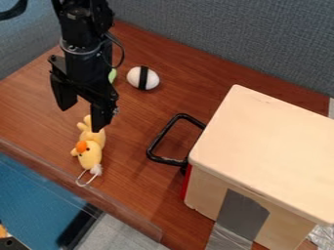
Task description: Move the green object to bottom left of the table
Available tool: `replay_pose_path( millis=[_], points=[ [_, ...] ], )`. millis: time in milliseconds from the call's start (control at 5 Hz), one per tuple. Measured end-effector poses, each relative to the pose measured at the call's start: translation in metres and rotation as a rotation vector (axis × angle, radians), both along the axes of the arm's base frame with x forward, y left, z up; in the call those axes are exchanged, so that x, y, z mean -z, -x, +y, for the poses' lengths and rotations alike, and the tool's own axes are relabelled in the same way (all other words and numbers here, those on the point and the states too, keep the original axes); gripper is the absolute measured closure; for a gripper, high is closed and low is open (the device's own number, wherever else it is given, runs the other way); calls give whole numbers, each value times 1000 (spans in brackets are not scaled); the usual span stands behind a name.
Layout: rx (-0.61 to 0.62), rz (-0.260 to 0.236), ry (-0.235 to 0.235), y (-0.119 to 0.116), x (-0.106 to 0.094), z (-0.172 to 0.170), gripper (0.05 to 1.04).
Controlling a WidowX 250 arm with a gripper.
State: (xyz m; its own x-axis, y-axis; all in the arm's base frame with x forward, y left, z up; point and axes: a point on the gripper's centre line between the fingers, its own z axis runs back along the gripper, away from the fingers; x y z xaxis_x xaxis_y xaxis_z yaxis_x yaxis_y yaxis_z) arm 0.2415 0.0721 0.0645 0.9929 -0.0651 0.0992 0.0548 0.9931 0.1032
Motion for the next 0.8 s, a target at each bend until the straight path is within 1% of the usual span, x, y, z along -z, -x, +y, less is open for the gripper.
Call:
replay_pose_path(
  millis=[200,400,600,800],
  points=[
    [0,23,8,1,6,-1,83],
    [-38,22,12,-32,11,23,83],
    [-48,15,3,-63,14,43,83],
    [-85,3,-5,-96,23,69,83]
  ],
)
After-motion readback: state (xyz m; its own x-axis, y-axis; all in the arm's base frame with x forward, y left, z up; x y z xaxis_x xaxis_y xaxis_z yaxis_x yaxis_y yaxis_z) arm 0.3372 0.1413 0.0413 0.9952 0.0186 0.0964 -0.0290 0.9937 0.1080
